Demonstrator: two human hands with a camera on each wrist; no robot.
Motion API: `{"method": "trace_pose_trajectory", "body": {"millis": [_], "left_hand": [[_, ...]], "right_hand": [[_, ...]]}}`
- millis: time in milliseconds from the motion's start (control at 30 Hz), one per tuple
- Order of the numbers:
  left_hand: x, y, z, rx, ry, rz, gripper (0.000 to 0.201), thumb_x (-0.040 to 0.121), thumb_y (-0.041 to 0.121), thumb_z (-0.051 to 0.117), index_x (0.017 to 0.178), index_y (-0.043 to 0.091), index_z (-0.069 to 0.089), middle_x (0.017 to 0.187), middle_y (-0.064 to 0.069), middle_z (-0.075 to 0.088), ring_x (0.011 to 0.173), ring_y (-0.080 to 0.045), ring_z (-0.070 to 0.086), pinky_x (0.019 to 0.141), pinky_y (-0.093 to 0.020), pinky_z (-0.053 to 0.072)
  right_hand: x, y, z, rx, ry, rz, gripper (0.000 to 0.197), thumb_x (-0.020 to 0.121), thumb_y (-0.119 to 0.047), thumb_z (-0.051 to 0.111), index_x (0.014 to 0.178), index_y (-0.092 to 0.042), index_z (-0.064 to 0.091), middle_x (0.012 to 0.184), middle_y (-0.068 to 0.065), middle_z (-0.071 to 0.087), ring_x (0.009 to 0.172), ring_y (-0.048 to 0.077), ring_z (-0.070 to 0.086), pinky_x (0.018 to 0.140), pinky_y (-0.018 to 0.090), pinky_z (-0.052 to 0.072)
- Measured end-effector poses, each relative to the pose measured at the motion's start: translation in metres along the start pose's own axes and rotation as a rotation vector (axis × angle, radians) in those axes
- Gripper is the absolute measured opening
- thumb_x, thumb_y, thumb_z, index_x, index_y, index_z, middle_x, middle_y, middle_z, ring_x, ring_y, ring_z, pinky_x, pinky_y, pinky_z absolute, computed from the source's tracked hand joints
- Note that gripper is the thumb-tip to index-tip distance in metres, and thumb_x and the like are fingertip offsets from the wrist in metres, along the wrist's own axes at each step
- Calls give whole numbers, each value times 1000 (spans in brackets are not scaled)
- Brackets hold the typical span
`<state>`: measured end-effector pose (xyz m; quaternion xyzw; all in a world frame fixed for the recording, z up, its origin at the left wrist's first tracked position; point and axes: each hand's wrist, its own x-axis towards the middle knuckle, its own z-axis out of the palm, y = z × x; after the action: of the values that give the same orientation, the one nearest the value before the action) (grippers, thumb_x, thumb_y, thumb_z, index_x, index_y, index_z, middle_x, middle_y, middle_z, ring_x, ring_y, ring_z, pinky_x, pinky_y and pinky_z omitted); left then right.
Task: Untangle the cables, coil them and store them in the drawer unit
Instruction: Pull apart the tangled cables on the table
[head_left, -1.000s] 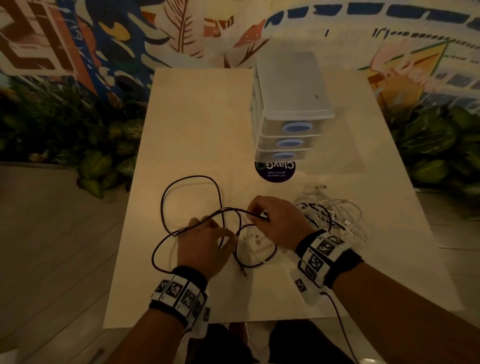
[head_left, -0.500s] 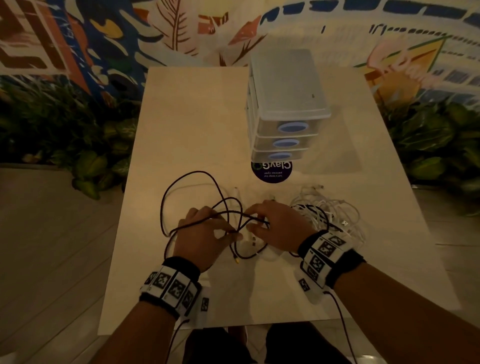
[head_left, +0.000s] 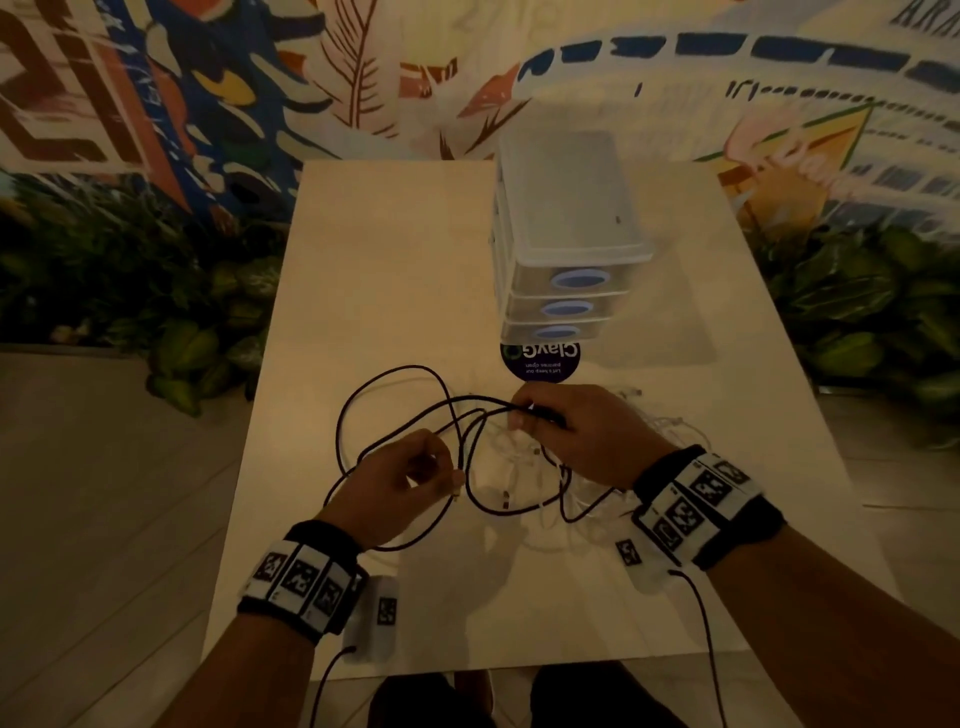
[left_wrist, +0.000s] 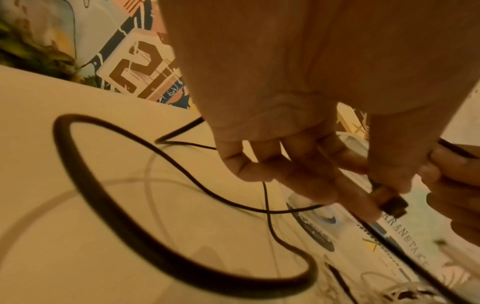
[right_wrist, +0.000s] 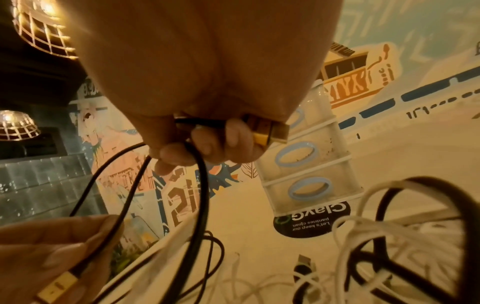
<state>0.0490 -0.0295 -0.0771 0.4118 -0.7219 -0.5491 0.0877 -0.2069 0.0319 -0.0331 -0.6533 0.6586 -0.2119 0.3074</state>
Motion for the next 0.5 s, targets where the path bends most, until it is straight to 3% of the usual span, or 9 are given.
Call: {"method": "trace_pose_trajectory", "body": {"millis": [133, 233, 333, 433, 500], "left_hand": [[-1, 12, -5, -193, 20, -5, 25, 88, 29, 75, 108, 36, 62, 83, -13, 70, 88, -35, 68, 89, -51, 53], [1, 23, -12, -177, 31, 6, 30, 84, 35, 67, 112, 42, 67, 82, -17, 64, 81, -40, 60, 81, -52, 52], [6, 31, -15, -26, 22, 27, 31, 92, 34, 71, 119, 46, 63, 85, 1, 66, 69, -21, 56, 75, -44, 52], [11, 40, -4, 176, -19, 69, 80, 67, 70, 78, 136, 54, 41, 96, 17, 60, 73, -3, 53, 72, -29, 51], [15, 39, 10, 258, 148, 61, 109, 54, 80, 76, 147, 43, 32, 118, 20, 51, 86, 3, 51, 76, -18, 46]], "right_hand": [[-3, -10, -9, 145, -3, -18, 14, 103, -32, 56, 98, -25, 67, 64, -21, 57, 57, 3, 54, 57, 13, 39], [1, -12, -15, 143, -1, -37, 15, 103, -34, 56, 99, -25, 67, 68, -20, 60, 63, 3, 58, 59, 15, 41], [4, -15, -17, 200, 17, -32, 15, 103, -35, 56, 102, -24, 67, 74, -10, 67, 71, 5, 64, 67, 19, 49], [6, -18, -16, 232, -6, -42, 14, 104, -33, 55, 104, -24, 66, 73, -6, 67, 67, 4, 63, 65, 14, 46], [7, -18, -17, 214, -3, -48, 14, 105, -33, 55, 106, -23, 65, 73, -5, 66, 67, 3, 62, 64, 13, 44]]}}
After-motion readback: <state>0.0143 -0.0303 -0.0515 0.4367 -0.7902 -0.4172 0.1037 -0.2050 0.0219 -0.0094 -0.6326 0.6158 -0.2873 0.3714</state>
